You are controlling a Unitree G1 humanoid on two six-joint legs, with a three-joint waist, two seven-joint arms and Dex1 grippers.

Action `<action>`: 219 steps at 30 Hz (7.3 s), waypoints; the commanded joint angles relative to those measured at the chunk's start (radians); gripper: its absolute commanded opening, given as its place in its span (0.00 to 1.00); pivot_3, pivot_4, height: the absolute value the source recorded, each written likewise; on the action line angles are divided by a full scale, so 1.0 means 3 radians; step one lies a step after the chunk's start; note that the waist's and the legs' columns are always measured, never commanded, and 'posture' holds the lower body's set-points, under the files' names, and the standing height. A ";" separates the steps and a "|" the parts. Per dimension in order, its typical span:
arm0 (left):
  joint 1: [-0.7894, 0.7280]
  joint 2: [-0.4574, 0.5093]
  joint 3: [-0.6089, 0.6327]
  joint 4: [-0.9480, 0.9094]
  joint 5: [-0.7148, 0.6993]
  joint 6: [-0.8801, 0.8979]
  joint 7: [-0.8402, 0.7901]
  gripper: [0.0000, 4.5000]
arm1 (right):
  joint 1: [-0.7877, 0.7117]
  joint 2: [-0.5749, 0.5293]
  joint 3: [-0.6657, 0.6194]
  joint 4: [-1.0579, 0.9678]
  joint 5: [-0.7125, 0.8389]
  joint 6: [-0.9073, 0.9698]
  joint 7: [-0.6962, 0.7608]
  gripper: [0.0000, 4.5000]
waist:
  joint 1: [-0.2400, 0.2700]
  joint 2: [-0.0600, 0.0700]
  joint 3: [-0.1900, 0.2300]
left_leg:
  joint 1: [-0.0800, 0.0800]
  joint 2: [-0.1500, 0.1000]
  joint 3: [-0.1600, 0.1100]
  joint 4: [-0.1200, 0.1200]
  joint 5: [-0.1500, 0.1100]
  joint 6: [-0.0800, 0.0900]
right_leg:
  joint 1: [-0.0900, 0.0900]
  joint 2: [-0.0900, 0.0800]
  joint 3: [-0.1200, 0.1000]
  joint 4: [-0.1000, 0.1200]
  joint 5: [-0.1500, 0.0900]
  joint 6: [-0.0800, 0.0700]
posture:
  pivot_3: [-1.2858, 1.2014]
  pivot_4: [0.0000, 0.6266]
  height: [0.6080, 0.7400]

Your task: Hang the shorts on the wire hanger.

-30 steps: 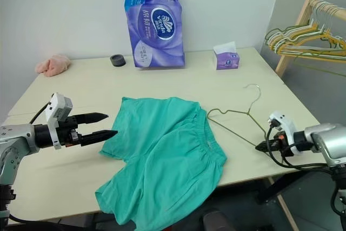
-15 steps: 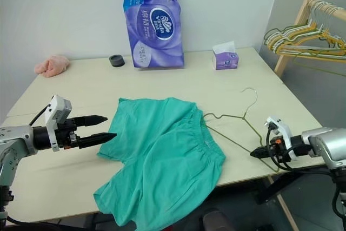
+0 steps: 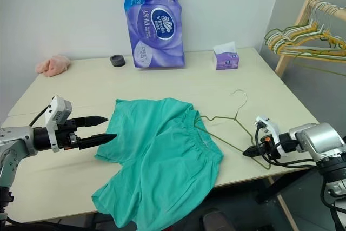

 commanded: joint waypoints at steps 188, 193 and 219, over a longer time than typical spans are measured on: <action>-0.1044 -0.0175 -0.0776 0.0431 0.0483 -0.0380 -0.0338 0.41 | -0.0866 0.1551 0.0357 -0.0127 -0.1469 -0.2346 -0.0297 0.00 | -0.0010 -0.0022 -0.0026 | -0.0006 -0.0003 -0.0038 0.0013 0.0002 0.0000 | 0.0002 -0.0003 -0.0021 0.0021 0.0007 -0.0011 | 0.42 0.00 1.00; -0.1033 -0.0176 -0.0908 0.0419 0.0617 -0.0555 -0.0403 0.73 | -0.0878 0.1516 0.0391 -0.0202 -0.1497 -0.2362 -0.0273 0.00 | -0.0012 -0.0022 -0.0026 | -0.0007 -0.0002 -0.0038 0.0013 0.0002 0.0000 | 0.0001 -0.0003 -0.0020 0.0022 0.0007 -0.0011 | 0.42 0.00 1.00; -0.0943 -0.0335 -0.1033 0.0426 0.0696 -0.0642 -0.0484 0.34 | -0.0890 0.1437 0.0476 -0.0491 -0.1497 -0.2577 -0.0108 0.00 | -0.0015 -0.0022 -0.0026 | -0.0007 -0.0002 -0.0037 0.0015 0.0002 0.0000 | 0.0001 -0.0003 -0.0020 0.0023 0.0003 -0.0005 | 0.42 0.00 1.00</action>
